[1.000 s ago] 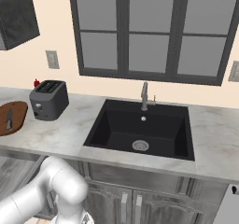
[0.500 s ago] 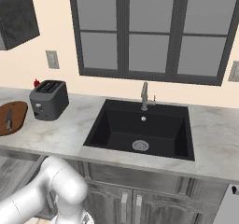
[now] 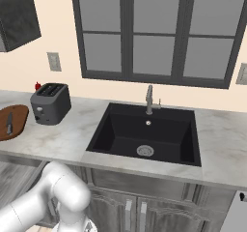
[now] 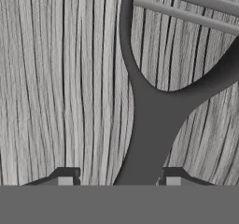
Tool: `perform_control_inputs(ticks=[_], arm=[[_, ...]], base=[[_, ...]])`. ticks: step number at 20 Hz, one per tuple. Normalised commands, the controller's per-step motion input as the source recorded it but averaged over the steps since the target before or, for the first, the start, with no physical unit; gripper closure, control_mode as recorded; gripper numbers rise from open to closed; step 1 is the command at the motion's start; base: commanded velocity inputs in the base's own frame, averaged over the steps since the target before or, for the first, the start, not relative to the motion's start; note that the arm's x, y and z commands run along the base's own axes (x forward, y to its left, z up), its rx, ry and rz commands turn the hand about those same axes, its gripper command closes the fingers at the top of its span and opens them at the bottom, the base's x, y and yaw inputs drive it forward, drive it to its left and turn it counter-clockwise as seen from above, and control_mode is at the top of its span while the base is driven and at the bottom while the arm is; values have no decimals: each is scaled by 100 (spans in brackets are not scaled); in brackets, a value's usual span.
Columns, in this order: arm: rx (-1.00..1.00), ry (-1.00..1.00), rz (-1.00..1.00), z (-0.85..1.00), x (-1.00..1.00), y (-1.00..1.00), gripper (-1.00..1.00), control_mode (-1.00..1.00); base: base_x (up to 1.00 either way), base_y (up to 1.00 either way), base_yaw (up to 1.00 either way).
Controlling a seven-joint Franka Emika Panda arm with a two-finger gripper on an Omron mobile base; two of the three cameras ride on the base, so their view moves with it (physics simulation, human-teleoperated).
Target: Open the drawer on the left and place the cutting tools on the cutting board.
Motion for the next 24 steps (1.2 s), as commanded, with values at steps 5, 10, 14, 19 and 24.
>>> perform_control_inputs(ticks=[5,10,14,19,24], arm=[[0,0,0,3,0,0,100,-100],[0,0,0,33,0,0,100,-100],[0,0,0,60,-4,0,100,-100],[0,6,0,63,-11,-4,100,-100],[0,5,3,58,-9,-14,100,-100]], base=[[0,0,0],[0,0,0],[0,0,0],[0,0,0],[0,0,0]])
